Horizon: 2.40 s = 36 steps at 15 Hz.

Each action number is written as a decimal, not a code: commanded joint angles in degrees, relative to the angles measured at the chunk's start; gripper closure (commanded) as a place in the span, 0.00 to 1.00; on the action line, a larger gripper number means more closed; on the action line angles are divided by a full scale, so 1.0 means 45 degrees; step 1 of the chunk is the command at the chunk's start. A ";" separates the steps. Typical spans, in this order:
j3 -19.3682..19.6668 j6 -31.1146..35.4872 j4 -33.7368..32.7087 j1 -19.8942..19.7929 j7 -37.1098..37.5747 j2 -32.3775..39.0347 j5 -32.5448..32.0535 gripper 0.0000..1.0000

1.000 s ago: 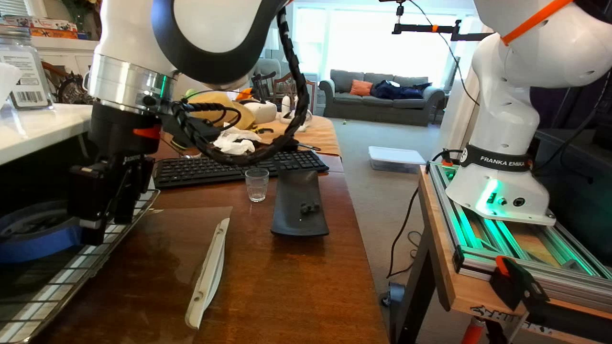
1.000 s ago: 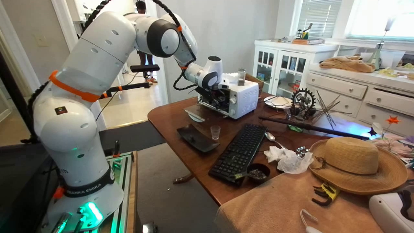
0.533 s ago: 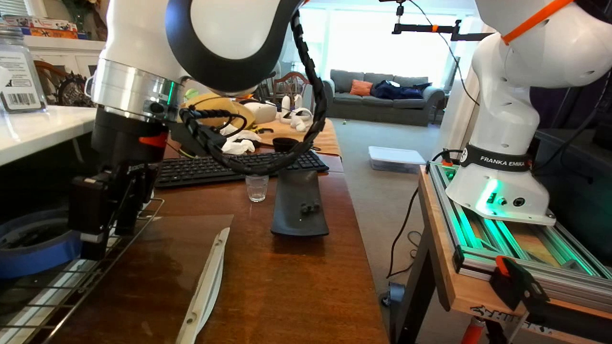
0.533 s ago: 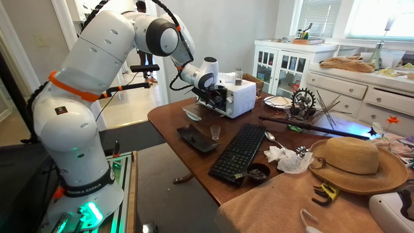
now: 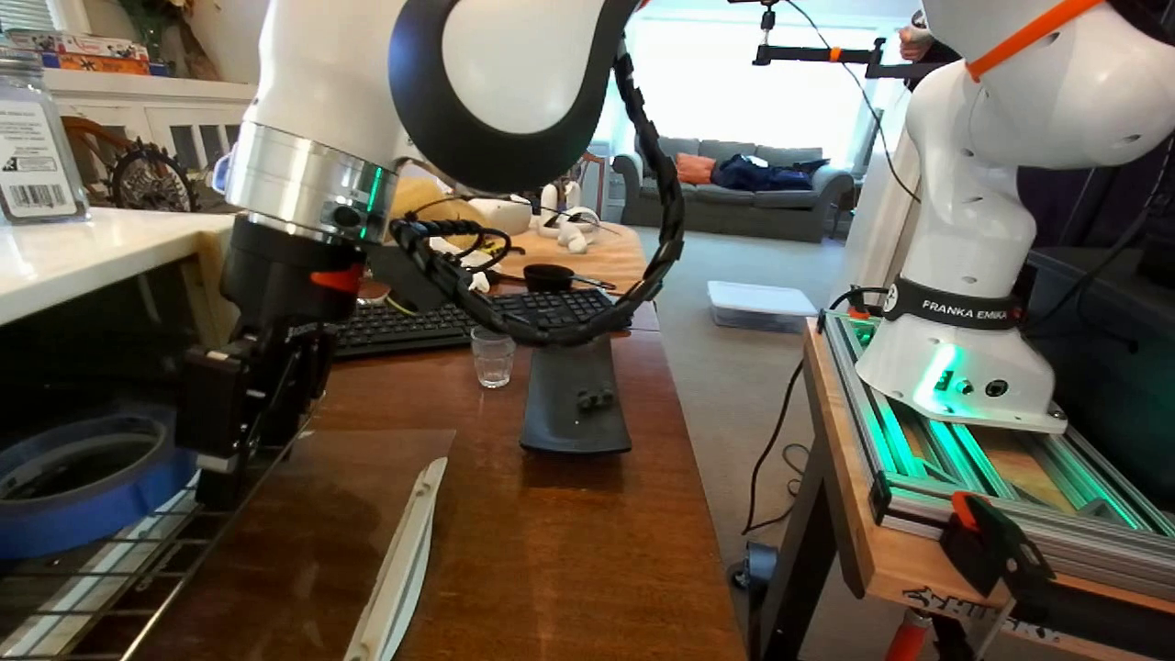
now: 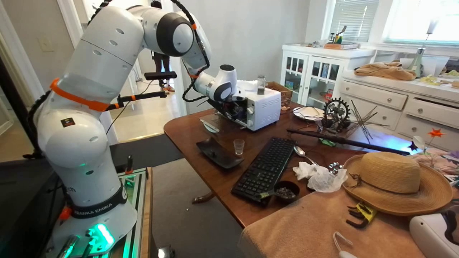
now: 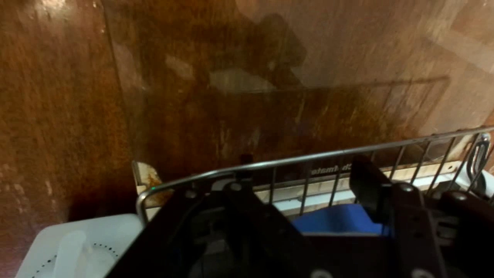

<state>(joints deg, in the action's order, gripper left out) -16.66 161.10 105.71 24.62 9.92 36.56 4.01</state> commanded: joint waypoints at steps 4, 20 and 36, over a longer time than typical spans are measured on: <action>0.1586 0.0313 0.2324 -0.0071 0.1190 -0.2292 -0.0210 0.58; -0.0803 -0.2638 0.1428 -0.1232 -0.2984 -0.2207 0.0163 0.58; 0.1728 -0.1803 0.2084 0.1341 0.0611 -0.2600 -0.2892 0.00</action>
<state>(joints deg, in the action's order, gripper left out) -15.71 153.56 112.64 25.19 2.54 27.08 -1.89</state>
